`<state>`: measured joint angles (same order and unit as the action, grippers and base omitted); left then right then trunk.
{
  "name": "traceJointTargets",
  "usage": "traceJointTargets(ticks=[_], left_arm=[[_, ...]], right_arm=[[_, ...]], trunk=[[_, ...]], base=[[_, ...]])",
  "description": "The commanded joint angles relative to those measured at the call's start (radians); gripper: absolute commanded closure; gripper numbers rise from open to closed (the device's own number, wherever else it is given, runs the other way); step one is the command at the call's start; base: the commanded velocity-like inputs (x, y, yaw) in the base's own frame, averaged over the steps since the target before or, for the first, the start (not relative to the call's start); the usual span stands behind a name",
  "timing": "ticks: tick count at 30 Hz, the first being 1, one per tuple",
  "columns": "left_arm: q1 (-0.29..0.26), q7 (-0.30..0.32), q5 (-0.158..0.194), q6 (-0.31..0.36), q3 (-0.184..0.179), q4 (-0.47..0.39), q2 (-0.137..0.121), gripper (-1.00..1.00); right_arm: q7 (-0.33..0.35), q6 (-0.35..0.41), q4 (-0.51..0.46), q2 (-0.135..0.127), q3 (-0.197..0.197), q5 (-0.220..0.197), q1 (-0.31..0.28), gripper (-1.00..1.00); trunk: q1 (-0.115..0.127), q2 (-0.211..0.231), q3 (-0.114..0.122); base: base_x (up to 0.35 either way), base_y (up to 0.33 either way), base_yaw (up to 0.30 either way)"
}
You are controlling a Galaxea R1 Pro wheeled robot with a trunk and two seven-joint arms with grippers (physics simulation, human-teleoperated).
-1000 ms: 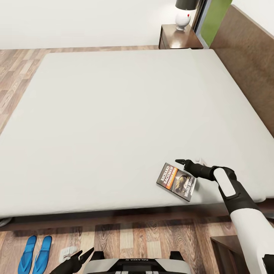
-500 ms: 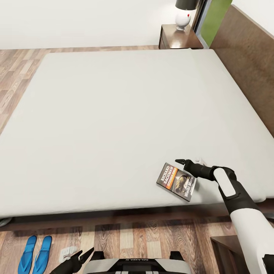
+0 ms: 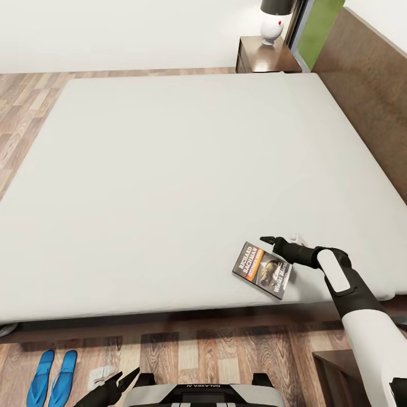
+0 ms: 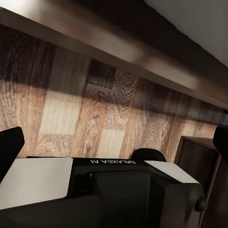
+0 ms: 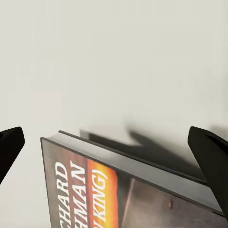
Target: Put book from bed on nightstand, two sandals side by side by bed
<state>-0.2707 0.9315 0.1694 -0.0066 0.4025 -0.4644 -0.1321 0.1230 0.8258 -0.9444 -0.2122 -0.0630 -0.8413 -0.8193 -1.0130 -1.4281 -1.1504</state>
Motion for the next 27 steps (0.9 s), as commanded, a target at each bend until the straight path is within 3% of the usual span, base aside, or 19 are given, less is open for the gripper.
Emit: traceJointTargets(ticks=[1,4,20,27], left_arm=[[-0.001,0.004,0.001,0.000,0.002,0.001,0.000,-1.00],[-0.001,0.004,0.001,0.001,0.002,0.001,0.000,-1.00],[-0.001,0.005,0.001,-0.002,0.003,0.001,-0.002,-1.00],[-0.001,0.004,0.001,-0.003,0.004,0.002,-0.003,-1.00]], right_arm=[[0.006,0.006,0.001,0.001,-0.001,0.013,0.000,-1.00],[0.006,0.006,0.001,0.001,-0.001,0.013,0.000,-1.00],[0.006,0.006,0.001,0.001,-0.001,0.013,0.000,-1.00],[0.006,0.006,0.001,0.001,-0.001,0.013,0.000,-1.00]], trunk=[[0.004,0.007,0.003],[0.015,0.028,0.012],[0.015,0.028,0.012],[0.015,0.028,0.012]], base=[[0.000,0.000,0.000],[0.000,0.000,0.000],[-0.001,0.000,0.000],[-0.150,0.000,0.000]])
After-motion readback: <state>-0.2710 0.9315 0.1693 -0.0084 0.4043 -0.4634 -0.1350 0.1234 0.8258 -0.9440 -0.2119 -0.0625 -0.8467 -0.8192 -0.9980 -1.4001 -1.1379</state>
